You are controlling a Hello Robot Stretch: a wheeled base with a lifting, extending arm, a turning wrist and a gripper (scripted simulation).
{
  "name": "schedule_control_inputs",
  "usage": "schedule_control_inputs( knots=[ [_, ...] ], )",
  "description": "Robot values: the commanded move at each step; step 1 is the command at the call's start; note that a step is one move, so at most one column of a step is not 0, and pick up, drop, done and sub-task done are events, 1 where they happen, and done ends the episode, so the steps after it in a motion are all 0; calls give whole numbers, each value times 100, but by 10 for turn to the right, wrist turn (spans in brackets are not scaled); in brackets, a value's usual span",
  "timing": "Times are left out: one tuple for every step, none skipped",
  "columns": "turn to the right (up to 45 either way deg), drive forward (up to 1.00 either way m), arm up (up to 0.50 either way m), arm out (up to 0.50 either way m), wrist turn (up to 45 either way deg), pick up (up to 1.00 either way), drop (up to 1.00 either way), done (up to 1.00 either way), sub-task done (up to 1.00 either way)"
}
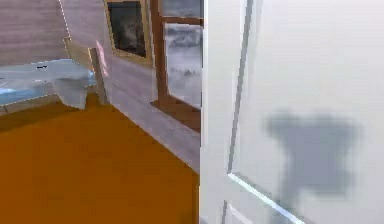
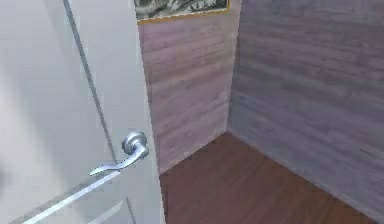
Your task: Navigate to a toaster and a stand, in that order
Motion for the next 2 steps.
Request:
schedule_control_inputs(
  knots=[
    [-360, 0, 0, 0, 0, 0, 0, 0, 0],
    [0, 30, 0, 0, 0, 0, 0, 0, 0]
  ],
)
